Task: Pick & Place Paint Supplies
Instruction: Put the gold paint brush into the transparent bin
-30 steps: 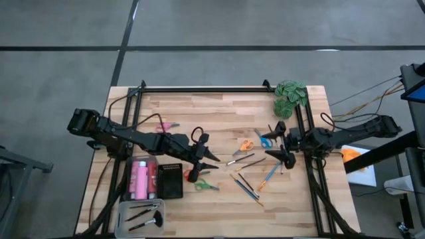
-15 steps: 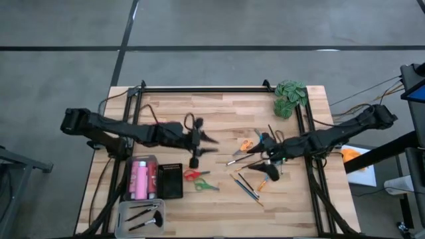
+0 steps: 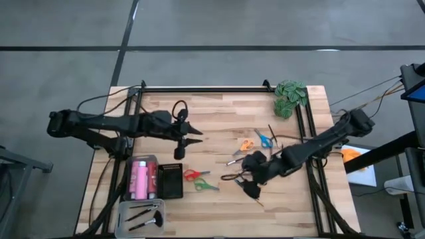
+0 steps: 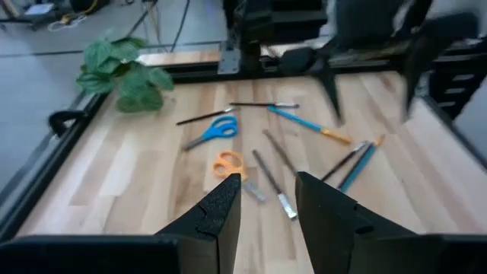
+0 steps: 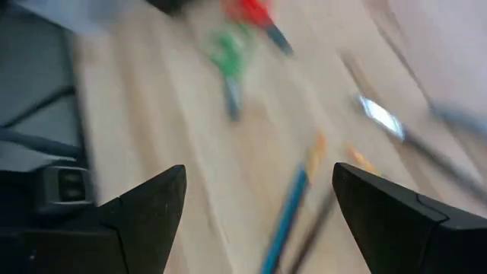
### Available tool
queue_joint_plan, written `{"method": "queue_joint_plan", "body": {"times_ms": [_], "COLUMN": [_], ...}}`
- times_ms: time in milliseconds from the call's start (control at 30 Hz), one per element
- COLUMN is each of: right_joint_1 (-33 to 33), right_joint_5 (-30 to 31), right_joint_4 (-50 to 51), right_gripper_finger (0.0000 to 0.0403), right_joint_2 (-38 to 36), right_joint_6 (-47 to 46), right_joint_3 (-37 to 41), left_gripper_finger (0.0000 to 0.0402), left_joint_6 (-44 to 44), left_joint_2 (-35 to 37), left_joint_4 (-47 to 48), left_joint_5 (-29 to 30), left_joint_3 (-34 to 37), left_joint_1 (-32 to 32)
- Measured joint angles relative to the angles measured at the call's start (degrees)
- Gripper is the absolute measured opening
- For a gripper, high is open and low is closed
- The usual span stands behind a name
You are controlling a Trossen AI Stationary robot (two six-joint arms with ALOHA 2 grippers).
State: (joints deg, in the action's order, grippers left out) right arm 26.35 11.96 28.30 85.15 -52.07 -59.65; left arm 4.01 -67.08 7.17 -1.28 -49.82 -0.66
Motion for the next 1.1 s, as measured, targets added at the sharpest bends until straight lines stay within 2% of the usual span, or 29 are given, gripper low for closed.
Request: {"method": "queue_joint_plan", "body": {"times_ms": [100,200,333,633,1100], "right_joint_1": [1.1,1.6,1.9,1.9,2.0], "right_joint_5": [-0.5,-2.8,-5.8,-7.8,-10.6], "right_joint_4": [8.3,12.6,12.8,13.3,13.1], "right_gripper_finger": [0.0329,0.0329,0.0329,0.0329,0.0329], "right_joint_2": [4.9,9.3,14.3,21.7,29.3], "right_joint_6": [-7.2,-9.3,-9.0,-6.2,-6.8], "right_joint_3": [-3.8,-7.1,-11.0,-16.5,-17.0], "left_gripper_finger": [0.0127,0.0127,0.0127,0.0127,0.0127], "left_joint_6": [0.0,0.0,-0.2,-4.3,-4.7], "left_joint_2": [0.3,0.2,0.2,0.0,-0.3], "left_joint_4": [0.7,0.9,1.1,1.5,1.9], "left_joint_5": [-0.5,-0.5,-0.7,-0.7,-0.7], "left_joint_3": [0.0,0.0,0.4,0.5,0.7], "left_joint_1": [0.3,0.3,0.4,0.4,0.4]}}
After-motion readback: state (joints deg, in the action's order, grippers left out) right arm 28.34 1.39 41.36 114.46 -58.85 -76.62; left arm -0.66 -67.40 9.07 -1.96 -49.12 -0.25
